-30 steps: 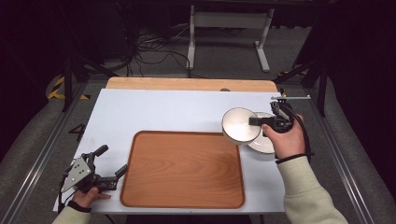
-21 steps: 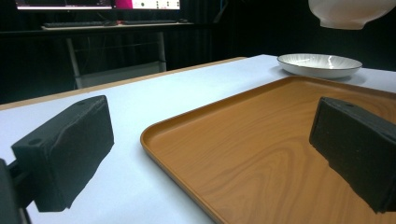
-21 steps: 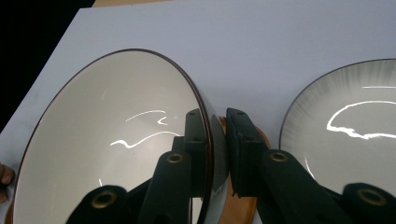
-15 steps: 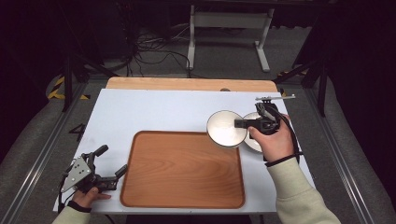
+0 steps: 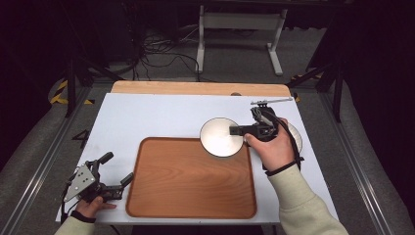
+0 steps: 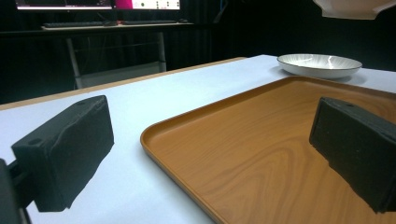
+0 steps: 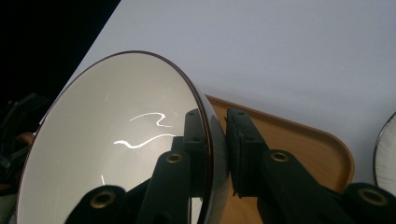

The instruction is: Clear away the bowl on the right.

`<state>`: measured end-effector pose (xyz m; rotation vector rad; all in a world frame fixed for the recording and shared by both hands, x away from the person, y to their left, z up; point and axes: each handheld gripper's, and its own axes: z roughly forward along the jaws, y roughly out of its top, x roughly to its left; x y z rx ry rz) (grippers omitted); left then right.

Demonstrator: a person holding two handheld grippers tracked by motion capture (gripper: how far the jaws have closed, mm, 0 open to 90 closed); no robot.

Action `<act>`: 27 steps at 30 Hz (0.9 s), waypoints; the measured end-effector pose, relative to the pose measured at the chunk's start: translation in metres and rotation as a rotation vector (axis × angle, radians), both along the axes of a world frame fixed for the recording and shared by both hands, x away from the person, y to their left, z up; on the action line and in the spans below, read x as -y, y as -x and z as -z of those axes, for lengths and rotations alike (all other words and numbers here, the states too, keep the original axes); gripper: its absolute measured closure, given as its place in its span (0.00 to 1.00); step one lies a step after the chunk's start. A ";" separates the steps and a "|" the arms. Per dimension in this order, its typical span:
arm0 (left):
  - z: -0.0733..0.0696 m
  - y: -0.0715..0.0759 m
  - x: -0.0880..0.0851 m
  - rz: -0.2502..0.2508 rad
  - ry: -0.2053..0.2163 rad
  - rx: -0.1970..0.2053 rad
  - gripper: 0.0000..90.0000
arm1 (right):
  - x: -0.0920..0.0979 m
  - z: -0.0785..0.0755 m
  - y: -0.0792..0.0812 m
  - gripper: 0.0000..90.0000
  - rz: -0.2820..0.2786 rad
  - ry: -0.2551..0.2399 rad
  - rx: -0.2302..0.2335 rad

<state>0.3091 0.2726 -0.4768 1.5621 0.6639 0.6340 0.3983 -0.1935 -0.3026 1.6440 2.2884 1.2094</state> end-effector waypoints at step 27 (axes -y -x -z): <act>0.000 0.000 0.000 0.001 0.000 0.004 0.00 | -0.042 0.037 -0.001 0.88 -0.075 -0.005 -0.042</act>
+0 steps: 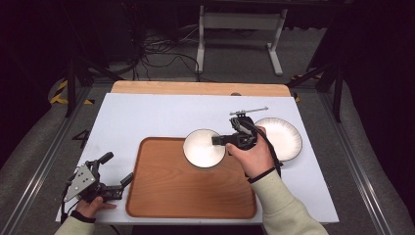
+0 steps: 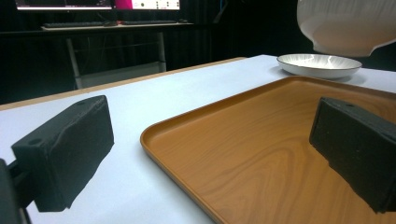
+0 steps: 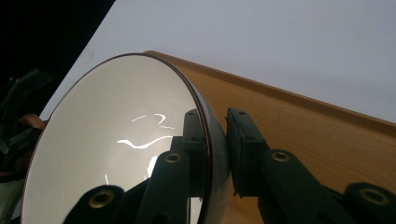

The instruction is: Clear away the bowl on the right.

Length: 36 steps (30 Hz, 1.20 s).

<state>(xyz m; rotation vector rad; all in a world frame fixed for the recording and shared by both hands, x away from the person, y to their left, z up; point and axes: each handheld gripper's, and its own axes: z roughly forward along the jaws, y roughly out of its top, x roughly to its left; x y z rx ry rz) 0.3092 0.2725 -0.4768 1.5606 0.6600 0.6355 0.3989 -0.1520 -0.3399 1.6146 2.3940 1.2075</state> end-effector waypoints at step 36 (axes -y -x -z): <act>0.000 0.000 0.000 0.000 -0.002 0.000 0.00 | -0.025 0.071 -0.004 0.85 -0.022 0.006 -0.052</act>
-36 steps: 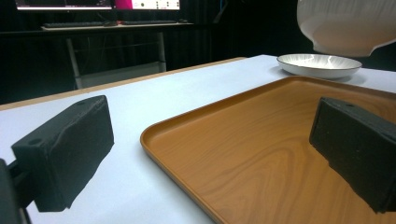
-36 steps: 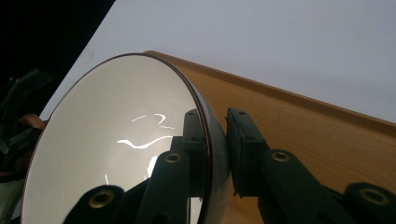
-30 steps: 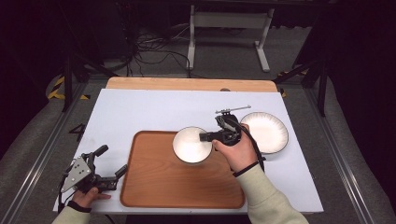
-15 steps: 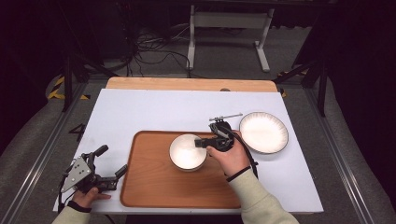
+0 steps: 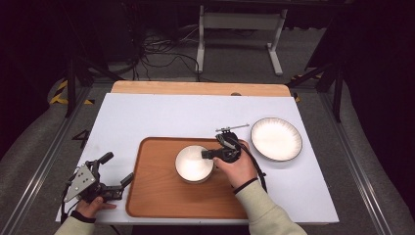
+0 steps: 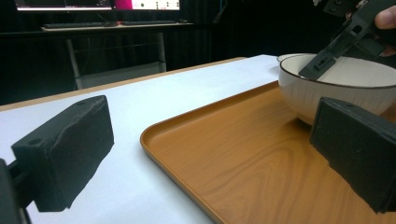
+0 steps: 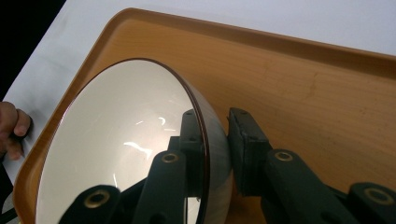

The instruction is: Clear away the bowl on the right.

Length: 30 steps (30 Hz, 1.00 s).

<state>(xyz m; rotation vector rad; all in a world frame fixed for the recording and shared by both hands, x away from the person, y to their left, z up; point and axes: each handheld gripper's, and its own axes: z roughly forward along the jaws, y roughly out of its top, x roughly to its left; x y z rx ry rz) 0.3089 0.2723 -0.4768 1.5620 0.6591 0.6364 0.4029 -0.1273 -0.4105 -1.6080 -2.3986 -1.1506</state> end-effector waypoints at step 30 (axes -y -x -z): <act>0.000 0.000 0.000 -0.001 0.001 -0.001 0.00 | 0.003 0.013 0.000 0.70 -0.045 -0.034 0.049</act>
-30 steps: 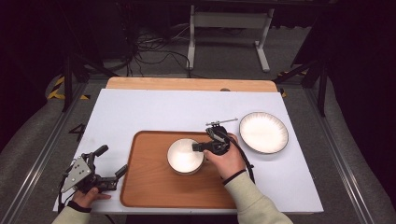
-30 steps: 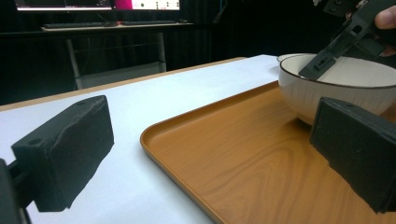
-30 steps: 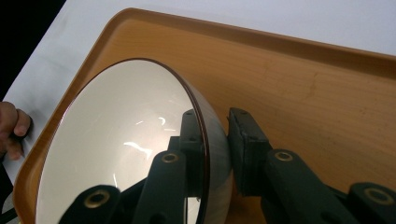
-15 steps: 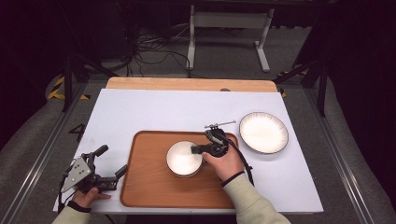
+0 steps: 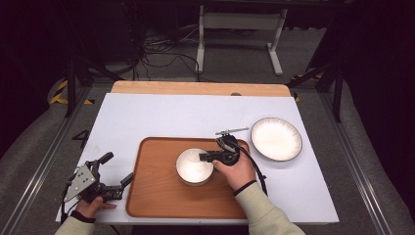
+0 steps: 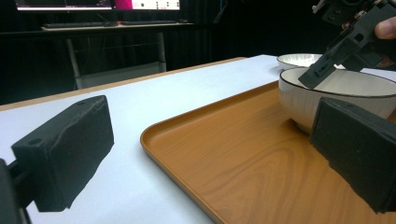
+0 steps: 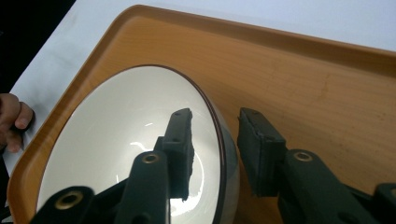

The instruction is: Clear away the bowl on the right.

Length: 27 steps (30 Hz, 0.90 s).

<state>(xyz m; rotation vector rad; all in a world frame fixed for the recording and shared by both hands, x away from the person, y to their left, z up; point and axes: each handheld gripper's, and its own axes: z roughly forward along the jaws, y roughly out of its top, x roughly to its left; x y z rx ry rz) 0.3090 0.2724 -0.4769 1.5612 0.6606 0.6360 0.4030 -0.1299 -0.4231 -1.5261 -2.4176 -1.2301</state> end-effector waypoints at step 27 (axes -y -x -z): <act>0.000 0.000 0.000 0.000 0.000 -0.004 0.00 | 0.016 -0.032 0.017 0.45 -0.077 -0.049 0.460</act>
